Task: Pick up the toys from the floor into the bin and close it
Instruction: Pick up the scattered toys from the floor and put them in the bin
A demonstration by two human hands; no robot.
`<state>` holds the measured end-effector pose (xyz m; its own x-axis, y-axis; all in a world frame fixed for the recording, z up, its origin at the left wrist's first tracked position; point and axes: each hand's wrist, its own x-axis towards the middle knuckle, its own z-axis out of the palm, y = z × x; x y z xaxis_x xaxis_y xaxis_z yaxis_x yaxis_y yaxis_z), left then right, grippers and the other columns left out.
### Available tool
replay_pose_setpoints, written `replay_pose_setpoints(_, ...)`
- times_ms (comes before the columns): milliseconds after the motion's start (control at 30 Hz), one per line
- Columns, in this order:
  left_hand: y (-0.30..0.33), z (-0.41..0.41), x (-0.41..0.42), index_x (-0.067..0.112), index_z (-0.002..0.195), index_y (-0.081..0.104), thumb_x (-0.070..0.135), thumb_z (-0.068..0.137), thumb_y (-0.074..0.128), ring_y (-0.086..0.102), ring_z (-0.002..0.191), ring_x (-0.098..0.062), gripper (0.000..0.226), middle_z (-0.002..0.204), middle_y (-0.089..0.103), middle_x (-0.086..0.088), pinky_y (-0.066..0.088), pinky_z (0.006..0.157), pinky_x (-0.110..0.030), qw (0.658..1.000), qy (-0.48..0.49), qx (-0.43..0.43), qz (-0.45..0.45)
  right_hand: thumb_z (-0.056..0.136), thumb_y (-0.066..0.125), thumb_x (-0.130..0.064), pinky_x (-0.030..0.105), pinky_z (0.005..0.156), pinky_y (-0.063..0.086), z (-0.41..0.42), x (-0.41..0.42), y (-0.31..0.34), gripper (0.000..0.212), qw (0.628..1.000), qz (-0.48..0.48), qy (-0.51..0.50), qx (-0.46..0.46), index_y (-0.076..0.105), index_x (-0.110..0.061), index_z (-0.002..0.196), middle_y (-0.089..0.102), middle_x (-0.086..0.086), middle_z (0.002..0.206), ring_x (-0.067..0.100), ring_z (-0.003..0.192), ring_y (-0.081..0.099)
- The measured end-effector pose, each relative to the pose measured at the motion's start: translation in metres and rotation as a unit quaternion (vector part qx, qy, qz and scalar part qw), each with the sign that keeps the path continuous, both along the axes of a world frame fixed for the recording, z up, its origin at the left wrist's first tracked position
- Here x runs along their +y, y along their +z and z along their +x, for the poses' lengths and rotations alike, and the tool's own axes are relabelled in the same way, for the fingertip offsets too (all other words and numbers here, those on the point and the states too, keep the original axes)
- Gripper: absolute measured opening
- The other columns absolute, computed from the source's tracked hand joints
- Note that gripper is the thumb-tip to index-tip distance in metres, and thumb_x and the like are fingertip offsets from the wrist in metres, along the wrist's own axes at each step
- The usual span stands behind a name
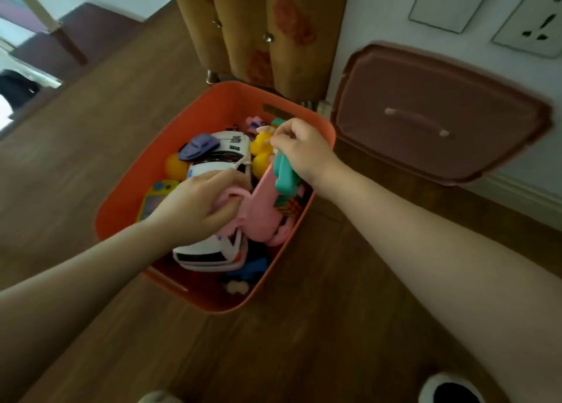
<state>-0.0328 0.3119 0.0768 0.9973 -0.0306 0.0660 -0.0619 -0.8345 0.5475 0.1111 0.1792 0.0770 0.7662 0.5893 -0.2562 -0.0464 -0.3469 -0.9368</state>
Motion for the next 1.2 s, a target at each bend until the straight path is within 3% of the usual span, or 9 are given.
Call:
replay_pose_setpoints(67, -0.001, -0.011, 0.012, 0.020, 0.094, 0.063, 0.039, 0.079, 0.039, 0.058, 0.072, 0.002, 0.033, 0.078, 0.064, 0.011, 0.045, 0.062, -0.013, 0.998, -0.041, 0.042, -0.033, 0.091, 0.049, -0.014, 0.027, 0.094, 0.041, -0.011, 0.017, -0.006, 0.008, 0.996, -0.065, 0.041, -0.053, 0.056, -0.016, 0.095, 0.060, -0.001, 0.116, 0.016, 0.109, 0.055)
replay_pose_setpoints(200, -0.006, -0.023, 0.029, 0.018, 0.081, 0.068, 0.042, 0.084, 0.045, 0.058, 0.067, -0.003, 0.034, 0.075, 0.064, 0.009, 0.047, 0.061, -0.015, 0.987, -0.137, 0.083, -0.033, 0.091, 0.046, -0.015, 0.031, 0.075, 0.042, -0.024, 0.022, -0.008, 0.011, 0.960, -0.208, 0.120, -0.144, 0.057, -0.014, 0.090, 0.057, 0.002, 0.088, 0.020, 0.091, 0.054)
replay_pose_setpoints(300, -0.012, -0.025, 0.047, 0.017, 0.069, 0.067, 0.042, 0.085, 0.048, 0.051, 0.065, -0.002, 0.035, 0.077, 0.057, 0.007, 0.049, 0.056, -0.023, 0.988, -0.153, 0.008, 0.028, 0.094, 0.046, -0.029, 0.035, 0.094, 0.033, -0.033, 0.021, -0.015, 0.021, 0.911, -0.294, 0.213, -0.197, 0.060, -0.014, 0.098, 0.052, 0.001, 0.100, 0.022, 0.110, 0.040)
replay_pose_setpoints(467, -0.034, -0.038, 0.042, 0.027, 0.130, 0.040, 0.065, 0.081, 0.036, 0.026, 0.127, -0.015, 0.062, 0.138, 0.036, -0.001, 0.025, 0.105, -0.041, 0.971, -0.171, -0.021, 0.167, 0.093, 0.042, -0.048, 0.050, 0.114, 0.008, -0.063, 0.005, -0.028, 0.055, 0.837, -0.361, 0.280, -0.301, 0.030, -0.024, 0.140, 0.009, 0.000, 0.157, 0.029, 0.143, -0.001)
replay_pose_setpoints(600, -0.027, -0.036, 0.047, 0.041, 0.139, 0.003, 0.064, 0.079, 0.037, -0.007, 0.132, 0.006, 0.073, 0.144, -0.006, 0.022, 0.008, 0.110, -0.028, 0.988, -0.092, 0.076, -0.103, 0.091, 0.051, -0.030, 0.047, 0.114, -0.009, -0.075, 0.005, -0.022, 0.073, 0.878, -0.324, 0.298, -0.189, 0.009, -0.022, 0.150, -0.021, -0.005, 0.157, 0.014, 0.143, -0.023)
replay_pose_setpoints(733, -0.025, -0.033, 0.065, 0.039, 0.124, 0.032, 0.065, 0.073, 0.045, 0.021, 0.124, 0.002, 0.059, 0.132, 0.023, 0.017, 0.022, 0.102, -0.021, 0.986, -0.005, 0.042, -0.164, 0.083, 0.056, -0.011, 0.037, 0.116, 0.018, -0.078, -0.004, -0.010, 0.059, 0.932, -0.258, 0.155, -0.204, 0.038, -0.017, 0.138, 0.013, 0.002, 0.156, 0.021, 0.145, 0.007)
replay_pose_setpoints(867, -0.026, -0.045, 0.093, 0.043, 0.086, 0.044, 0.075, 0.058, 0.058, 0.045, 0.085, 0.004, 0.045, 0.094, 0.045, 0.019, 0.039, 0.072, -0.013, 0.982, -0.123, 0.095, -0.104, 0.087, 0.058, -0.024, 0.041, 0.083, 0.048, -0.086, -0.015, -0.002, 0.014, 0.872, -0.287, 0.224, -0.328, 0.066, -0.014, 0.091, 0.062, -0.002, 0.094, 0.015, 0.090, 0.055)
replay_pose_setpoints(1067, -0.032, -0.057, 0.105, 0.046, 0.096, 0.042, 0.059, 0.066, 0.063, 0.048, 0.095, -0.001, 0.039, 0.099, 0.046, 0.026, 0.045, 0.079, -0.023, 0.965, -0.188, 0.179, -0.044, 0.088, 0.049, -0.018, 0.034, 0.068, 0.051, -0.105, 0.014, 0.001, 0.019, 0.729, -0.426, 0.413, -0.342, 0.068, -0.021, 0.093, 0.064, -0.003, 0.085, 0.019, 0.084, 0.059)
replay_pose_setpoints(1200, -0.019, -0.065, 0.095, 0.036, 0.098, 0.051, 0.049, 0.076, 0.054, 0.053, 0.089, 0.000, 0.026, 0.100, 0.053, 0.017, 0.046, 0.073, -0.020, 0.965, -0.254, 0.033, -0.058, 0.085, 0.054, -0.014, 0.036, 0.080, 0.050, -0.096, 0.010, 0.001, 0.014, 0.818, -0.381, 0.329, -0.277, 0.065, -0.019, 0.091, 0.061, -0.005, 0.093, 0.016, 0.090, 0.055)
